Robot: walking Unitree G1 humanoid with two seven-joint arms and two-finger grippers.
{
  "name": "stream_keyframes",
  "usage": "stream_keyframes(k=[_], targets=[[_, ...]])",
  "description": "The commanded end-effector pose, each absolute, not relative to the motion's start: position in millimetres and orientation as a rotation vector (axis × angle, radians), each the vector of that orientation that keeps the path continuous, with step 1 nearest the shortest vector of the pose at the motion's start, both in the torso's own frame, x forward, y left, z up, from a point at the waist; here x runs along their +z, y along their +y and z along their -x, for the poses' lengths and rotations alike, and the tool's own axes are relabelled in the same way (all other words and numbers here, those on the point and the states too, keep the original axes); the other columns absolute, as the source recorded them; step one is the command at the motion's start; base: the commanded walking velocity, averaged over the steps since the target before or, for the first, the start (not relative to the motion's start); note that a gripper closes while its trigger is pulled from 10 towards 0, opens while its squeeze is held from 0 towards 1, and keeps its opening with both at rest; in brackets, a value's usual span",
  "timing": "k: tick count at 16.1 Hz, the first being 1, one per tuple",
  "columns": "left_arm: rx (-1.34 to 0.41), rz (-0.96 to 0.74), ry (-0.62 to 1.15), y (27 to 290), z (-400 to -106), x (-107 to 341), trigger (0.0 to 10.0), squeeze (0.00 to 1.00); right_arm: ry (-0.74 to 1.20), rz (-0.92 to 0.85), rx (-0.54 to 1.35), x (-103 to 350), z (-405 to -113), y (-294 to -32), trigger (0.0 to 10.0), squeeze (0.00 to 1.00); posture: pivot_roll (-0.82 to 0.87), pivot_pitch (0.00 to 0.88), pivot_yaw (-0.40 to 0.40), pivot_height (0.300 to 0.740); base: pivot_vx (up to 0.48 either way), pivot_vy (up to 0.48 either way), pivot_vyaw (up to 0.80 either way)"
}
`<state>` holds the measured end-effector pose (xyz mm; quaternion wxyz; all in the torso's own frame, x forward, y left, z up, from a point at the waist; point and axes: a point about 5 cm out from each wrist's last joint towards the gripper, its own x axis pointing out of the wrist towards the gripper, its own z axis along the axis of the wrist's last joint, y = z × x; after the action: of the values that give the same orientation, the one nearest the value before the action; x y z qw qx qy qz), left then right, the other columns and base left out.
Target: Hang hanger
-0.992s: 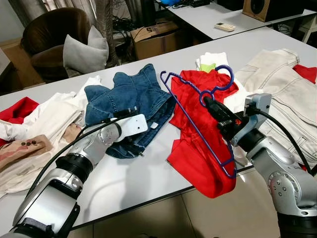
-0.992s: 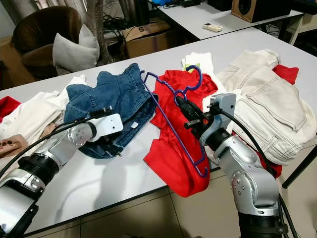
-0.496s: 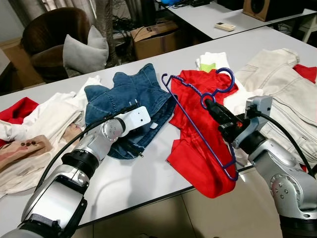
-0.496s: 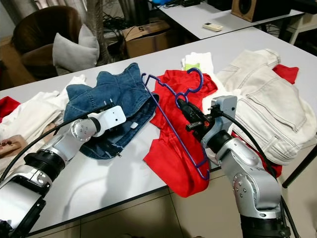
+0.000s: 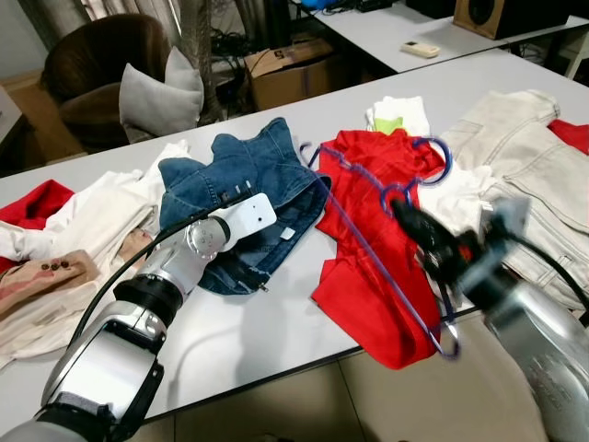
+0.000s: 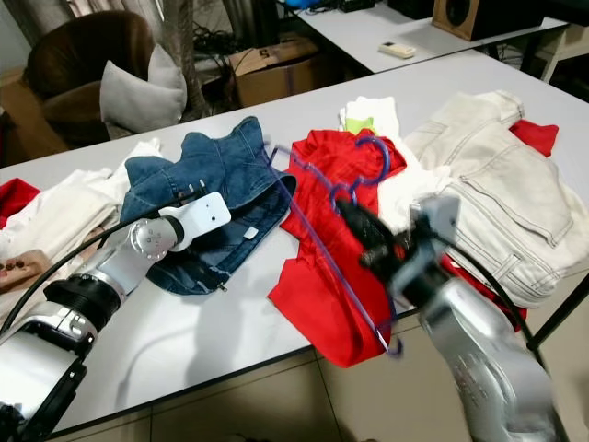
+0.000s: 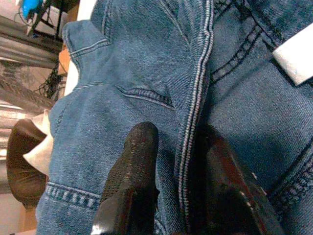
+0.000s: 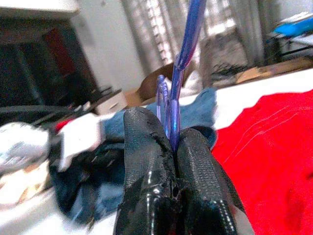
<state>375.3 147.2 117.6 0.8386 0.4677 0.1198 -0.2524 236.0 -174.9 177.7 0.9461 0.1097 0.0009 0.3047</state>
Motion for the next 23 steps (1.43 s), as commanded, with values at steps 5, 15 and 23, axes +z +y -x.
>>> stream_keyframes(k=[5, 15, 23], targets=[[-0.506, -0.858, 0.233, 149.9, -379.6, 126.7, 0.0, 0.0, 0.086, -0.232, 0.75, 172.0, -207.9, -170.4, 10.0, 0.0, -0.23, 0.0, 0.199, 0.719, 0.0, 0.0, 0.0], [-0.558, -0.587, 0.024, 142.2, -386.3, 202.8, 0.0, 0.0, 0.182, -0.263, 0.622, 145.5, -266.0, -162.1, 10.0, 0.0, -0.13, 0.0, 0.159, 0.719, 0.0, 0.0, 0.0], [-0.413, -0.788, 0.032, 202.4, -385.9, 255.8, 0.0, 0.0, -0.022, -0.368, 0.477, 177.8, -331.3, -155.0, 10.0, 0.0, -0.04, 0.0, 0.132, 0.719, 0.0, 0.0, 0.0]])
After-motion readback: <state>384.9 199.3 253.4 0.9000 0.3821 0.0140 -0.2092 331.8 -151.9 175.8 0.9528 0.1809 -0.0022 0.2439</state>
